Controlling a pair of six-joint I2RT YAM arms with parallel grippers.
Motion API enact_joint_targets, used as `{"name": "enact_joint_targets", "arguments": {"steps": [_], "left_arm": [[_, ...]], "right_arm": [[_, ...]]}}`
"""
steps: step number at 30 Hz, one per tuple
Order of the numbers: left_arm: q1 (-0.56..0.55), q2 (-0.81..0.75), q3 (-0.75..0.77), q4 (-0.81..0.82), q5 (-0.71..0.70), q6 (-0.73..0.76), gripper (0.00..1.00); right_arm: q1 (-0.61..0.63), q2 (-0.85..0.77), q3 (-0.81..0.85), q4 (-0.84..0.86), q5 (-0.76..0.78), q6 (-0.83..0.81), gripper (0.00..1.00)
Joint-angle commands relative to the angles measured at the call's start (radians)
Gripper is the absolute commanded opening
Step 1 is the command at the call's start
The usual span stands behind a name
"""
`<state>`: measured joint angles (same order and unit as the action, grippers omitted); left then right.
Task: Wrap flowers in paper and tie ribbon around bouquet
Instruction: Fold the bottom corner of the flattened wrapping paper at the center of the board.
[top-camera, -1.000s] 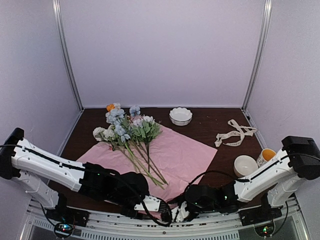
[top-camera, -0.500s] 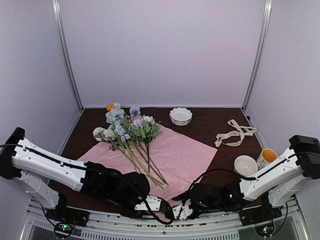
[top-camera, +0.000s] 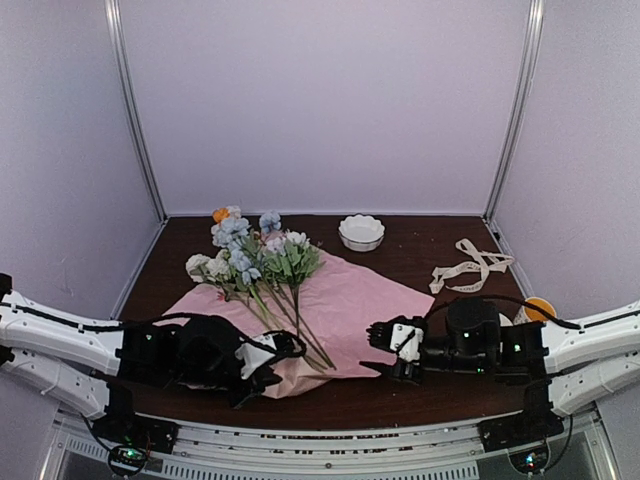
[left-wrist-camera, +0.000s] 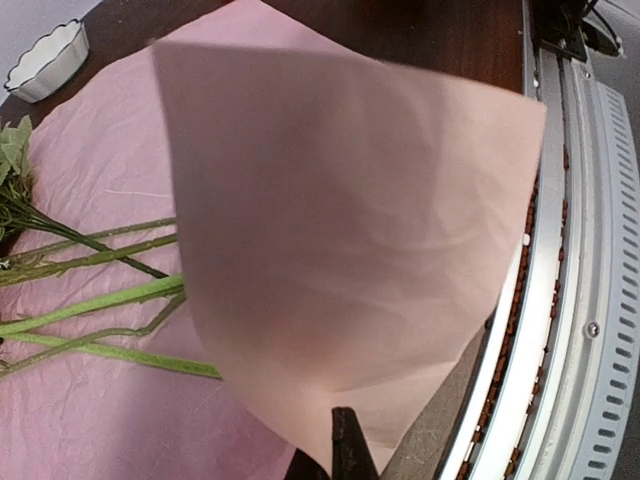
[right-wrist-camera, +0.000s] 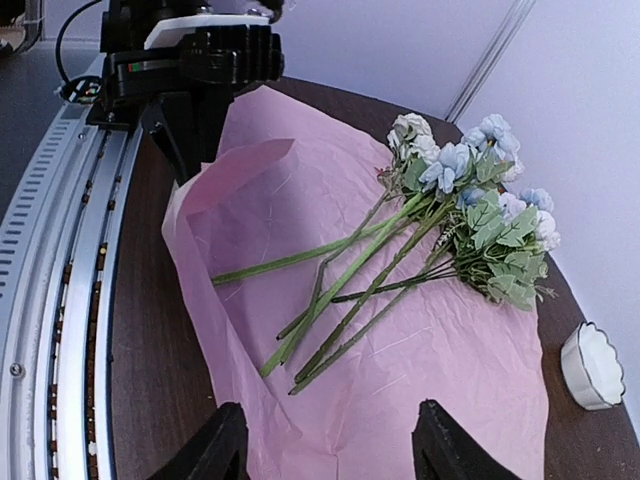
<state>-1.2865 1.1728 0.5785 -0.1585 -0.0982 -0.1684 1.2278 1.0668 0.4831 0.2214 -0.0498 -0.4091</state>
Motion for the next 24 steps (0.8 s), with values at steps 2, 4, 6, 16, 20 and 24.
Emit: {"name": "enact_joint_targets", "arguments": {"steps": [2, 4, 6, 16, 20, 24], "left_arm": [[0.028, -0.092, -0.065, 0.141, -0.056, -0.081, 0.00], [0.029, -0.095, -0.061, 0.126, -0.061, -0.074, 0.00], [0.030, -0.081, -0.034, 0.099, -0.041, -0.057, 0.00], [0.030, -0.072, 0.047, 0.006, -0.065, -0.041, 0.00], [0.030, -0.070, 0.059, -0.006, -0.087, -0.040, 0.00], [0.047, -0.046, 0.069, -0.040, -0.132, -0.061, 0.00]], "right_arm": [[-0.136, 0.043, 0.064, -0.007, -0.181, 0.298, 0.56], [-0.209, 0.108, 0.148, -0.063, -0.268, 0.365, 0.51], [-0.257, 0.222, 0.258, -0.150, -0.359, 0.399, 0.42], [-0.286, 0.631, 0.523, -0.445, -0.678, 0.366, 0.09], [-0.286, 0.697, 0.497, -0.523, -0.653, 0.326, 0.04], [-0.305, 0.742, 0.471, -0.571, -0.643, 0.327, 0.02]]}}
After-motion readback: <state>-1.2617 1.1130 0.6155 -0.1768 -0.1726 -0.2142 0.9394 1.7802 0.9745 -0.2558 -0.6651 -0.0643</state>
